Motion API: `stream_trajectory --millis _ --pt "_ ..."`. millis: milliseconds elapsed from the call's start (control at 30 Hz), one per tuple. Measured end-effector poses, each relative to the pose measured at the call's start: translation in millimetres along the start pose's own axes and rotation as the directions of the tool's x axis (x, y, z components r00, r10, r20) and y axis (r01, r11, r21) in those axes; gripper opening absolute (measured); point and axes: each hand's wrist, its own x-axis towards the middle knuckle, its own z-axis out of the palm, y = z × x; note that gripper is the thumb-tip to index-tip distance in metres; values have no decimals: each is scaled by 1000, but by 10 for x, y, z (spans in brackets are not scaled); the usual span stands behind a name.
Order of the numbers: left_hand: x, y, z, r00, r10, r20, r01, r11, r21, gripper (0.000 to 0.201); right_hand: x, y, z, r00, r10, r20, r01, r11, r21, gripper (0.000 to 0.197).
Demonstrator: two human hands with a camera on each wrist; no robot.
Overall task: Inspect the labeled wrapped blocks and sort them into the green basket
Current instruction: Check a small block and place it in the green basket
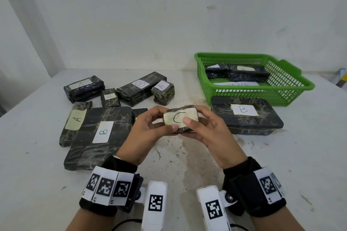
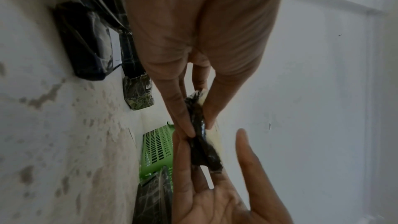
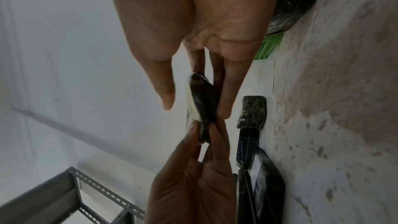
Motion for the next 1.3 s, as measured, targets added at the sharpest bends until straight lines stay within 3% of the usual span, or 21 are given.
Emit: stream_trajectory --millis 100,367,867,1100,1200,1300 --pt "-1 0 -12 1000 -3 9 3 1000 -14 38 2 8 -6 1000 -11 -12 11 1000 -8 33" --pt "5 -20 -38 1000 7 -17 -7 1000 -3 36 -5 11 9 1000 -7 19 7 1000 1 41" --pt "-14 -23 29 999 34 -13 -33 998 55 33 -3 40 35 999 -38 -39 35 997 -72 33" --pt "-23 -24 -9 996 91 -18 -88 988 124 28 -4 -5 31 993 120 -10 -119 992 41 60" --pt "-33 1 15 993 114 -12 -111 982 150 32 1 5 19 996 94 8 -94 994 54 41" --pt "-29 17 15 995 82 -60 -76 991 107 56 14 19 6 1000 14 8 -14 993 115 31"
